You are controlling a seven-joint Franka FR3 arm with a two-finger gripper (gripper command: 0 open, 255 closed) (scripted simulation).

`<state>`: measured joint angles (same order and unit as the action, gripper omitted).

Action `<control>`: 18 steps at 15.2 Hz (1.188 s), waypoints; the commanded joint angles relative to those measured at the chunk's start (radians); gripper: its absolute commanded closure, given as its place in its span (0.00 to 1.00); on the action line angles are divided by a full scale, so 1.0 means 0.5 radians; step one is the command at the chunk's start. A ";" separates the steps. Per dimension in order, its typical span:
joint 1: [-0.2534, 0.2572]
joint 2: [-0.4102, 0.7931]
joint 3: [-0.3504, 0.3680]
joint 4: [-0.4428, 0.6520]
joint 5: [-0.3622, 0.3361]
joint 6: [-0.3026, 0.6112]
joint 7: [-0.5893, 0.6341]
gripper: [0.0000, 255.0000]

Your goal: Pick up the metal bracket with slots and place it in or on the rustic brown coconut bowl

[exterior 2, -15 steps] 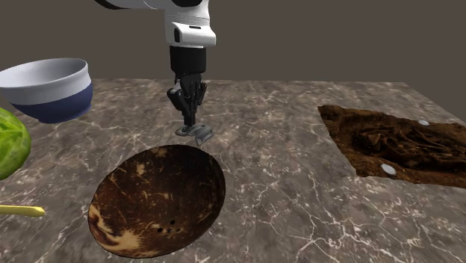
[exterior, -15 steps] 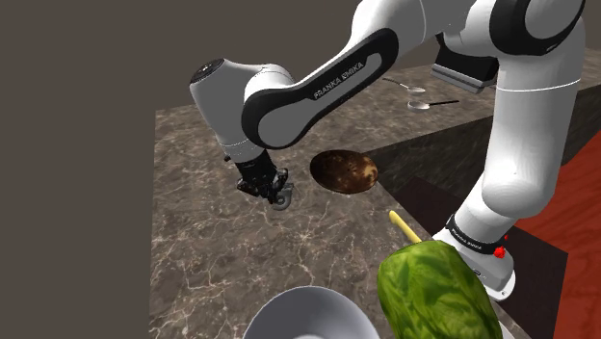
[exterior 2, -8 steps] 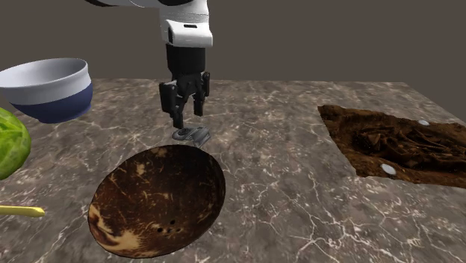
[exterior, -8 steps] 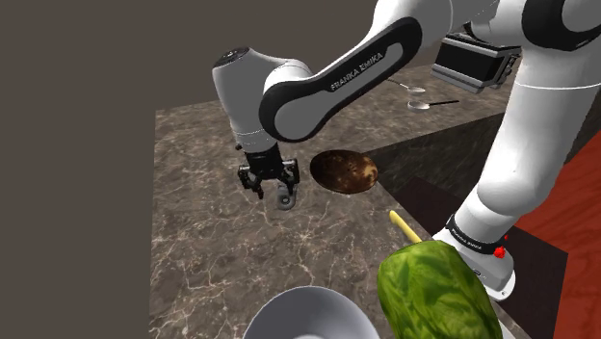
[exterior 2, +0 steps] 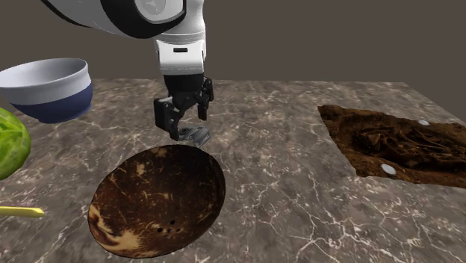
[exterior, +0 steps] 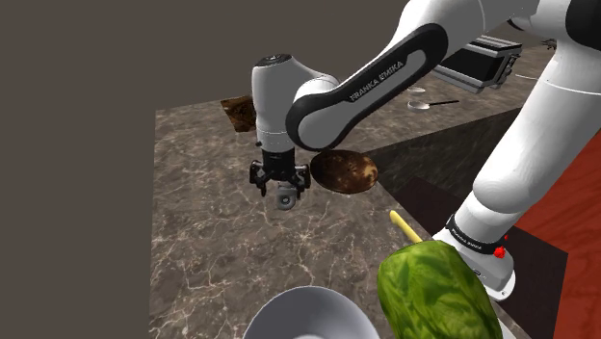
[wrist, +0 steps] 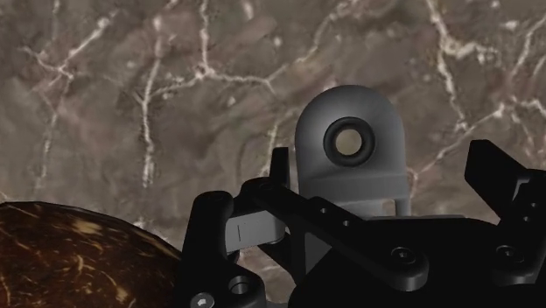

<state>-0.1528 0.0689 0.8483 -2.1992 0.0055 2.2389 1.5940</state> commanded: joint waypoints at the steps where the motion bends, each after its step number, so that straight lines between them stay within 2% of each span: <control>1: 0.006 0.030 -0.002 -0.023 -0.029 0.046 0.022 0.00; 9: 0.006 0.030 -0.003 -0.023 -0.028 0.046 0.022 0.00; 10: 0.006 0.030 -0.003 -0.023 -0.028 0.046 0.022 1.00; 18: 0.009 0.039 -0.003 -0.016 -0.037 0.045 0.030 1.00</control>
<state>-0.1488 0.0845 0.8470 -2.2062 -0.0115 2.2617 1.6078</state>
